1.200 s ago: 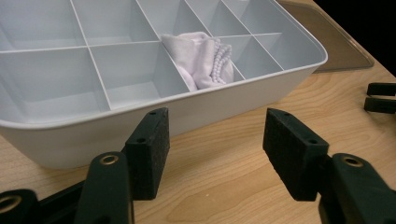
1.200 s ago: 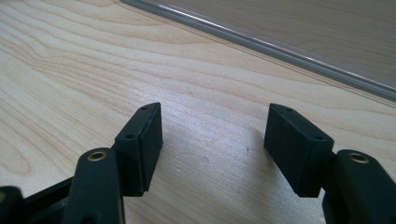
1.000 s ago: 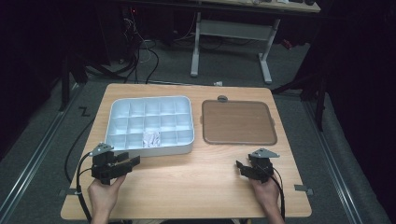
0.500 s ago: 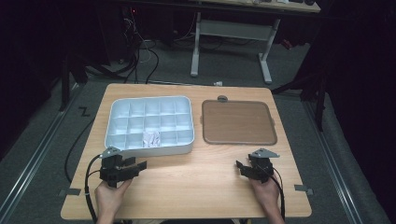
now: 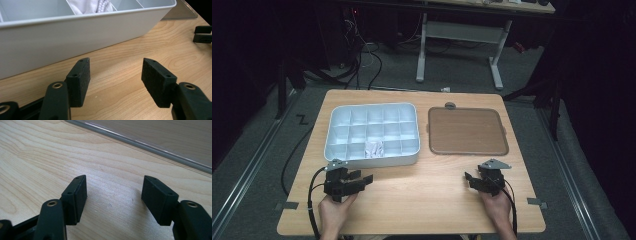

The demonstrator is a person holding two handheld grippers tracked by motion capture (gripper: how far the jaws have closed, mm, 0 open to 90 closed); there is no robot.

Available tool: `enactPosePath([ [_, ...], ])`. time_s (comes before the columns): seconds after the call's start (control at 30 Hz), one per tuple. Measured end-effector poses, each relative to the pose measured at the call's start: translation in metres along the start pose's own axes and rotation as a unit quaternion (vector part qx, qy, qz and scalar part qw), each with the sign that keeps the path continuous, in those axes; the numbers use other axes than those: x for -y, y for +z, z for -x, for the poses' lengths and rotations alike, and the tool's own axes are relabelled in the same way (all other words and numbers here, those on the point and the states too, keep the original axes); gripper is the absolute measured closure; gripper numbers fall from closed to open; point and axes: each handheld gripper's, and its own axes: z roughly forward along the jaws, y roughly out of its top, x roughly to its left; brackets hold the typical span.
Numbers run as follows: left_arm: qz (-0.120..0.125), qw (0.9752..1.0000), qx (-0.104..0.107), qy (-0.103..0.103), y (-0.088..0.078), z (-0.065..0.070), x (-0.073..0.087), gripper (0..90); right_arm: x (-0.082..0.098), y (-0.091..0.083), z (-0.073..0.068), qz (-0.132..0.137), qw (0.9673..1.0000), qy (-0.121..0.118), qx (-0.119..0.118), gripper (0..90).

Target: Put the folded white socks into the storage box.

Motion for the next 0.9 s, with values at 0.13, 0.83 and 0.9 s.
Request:
enactPosePath([
  [0.13,-0.002,1.0,0.0,-0.004,0.003,-0.001,0.005,40.3,0.0,0.0,0.0,0.0,1.0,0.0,0.0,37.7],
  [0.83,0.001,0.9969,-0.032,0.072,0.022,0.004,0.031,39.6,0.0,0.0,0.0,0.0,1.0,0.0,0.0,37.7],
  [0.9,0.002,0.9966,-0.033,0.076,0.023,0.004,0.032,39.7,0.0,0.0,0.0,0.0,1.0,0.0,0.0,37.7],
])
